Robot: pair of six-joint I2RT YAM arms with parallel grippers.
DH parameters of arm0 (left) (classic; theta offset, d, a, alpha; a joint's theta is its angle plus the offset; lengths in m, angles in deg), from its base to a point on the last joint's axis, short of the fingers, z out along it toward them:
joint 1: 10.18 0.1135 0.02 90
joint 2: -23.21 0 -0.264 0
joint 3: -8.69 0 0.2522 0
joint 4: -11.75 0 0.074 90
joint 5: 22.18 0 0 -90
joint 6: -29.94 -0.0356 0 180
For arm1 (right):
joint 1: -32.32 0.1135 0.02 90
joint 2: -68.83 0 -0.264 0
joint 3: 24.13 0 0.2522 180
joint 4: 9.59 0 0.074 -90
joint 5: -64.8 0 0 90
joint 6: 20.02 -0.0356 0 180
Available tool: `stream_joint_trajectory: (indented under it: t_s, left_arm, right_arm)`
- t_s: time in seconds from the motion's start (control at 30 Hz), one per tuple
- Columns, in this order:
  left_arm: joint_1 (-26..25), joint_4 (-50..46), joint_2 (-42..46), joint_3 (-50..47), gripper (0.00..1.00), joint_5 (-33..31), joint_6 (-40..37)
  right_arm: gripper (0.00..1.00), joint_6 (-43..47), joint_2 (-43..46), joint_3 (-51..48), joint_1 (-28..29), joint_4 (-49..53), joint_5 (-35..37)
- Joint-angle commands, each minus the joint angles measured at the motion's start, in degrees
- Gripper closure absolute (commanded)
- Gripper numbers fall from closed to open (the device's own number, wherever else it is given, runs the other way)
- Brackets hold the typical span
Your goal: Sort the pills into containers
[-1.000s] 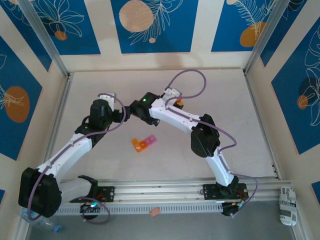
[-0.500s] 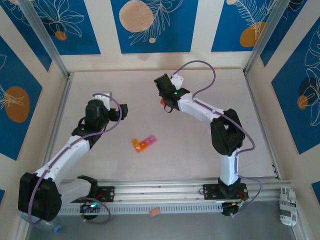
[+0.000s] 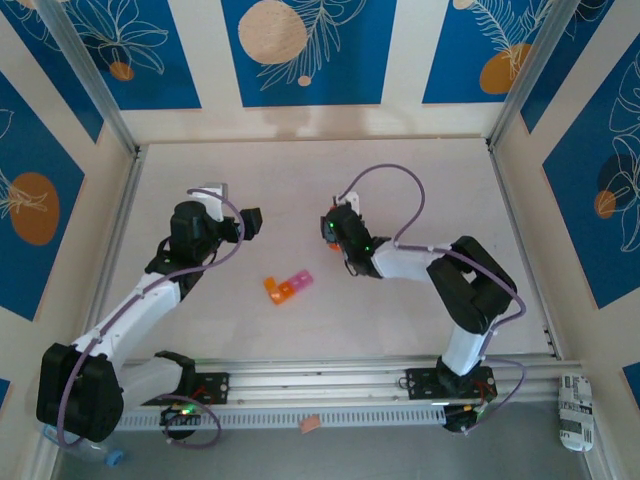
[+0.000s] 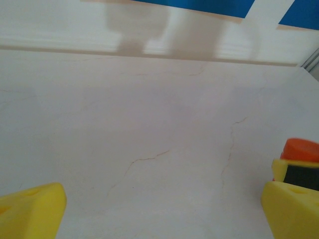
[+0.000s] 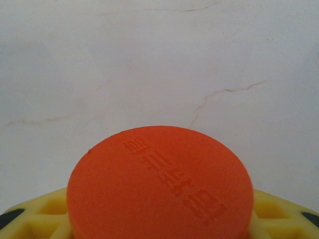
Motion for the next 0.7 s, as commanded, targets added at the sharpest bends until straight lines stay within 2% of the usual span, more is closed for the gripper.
stream_joint_trajectory:
  t_s: [0.0,0.67]
  left_arm:
    - [0.6,1.7,-0.5,-0.5,0.00,1.9,0.7]
    - [0.6,2.7,-1.1,-1.4,0.00,2.3,1.3]
  right_arm:
    - [1.00,4.7,3.4,-4.7,1.5,-14.5,5.0]
    - [0.98,-2.5,2.4,-16.9,4.4,-20.9,11.0]
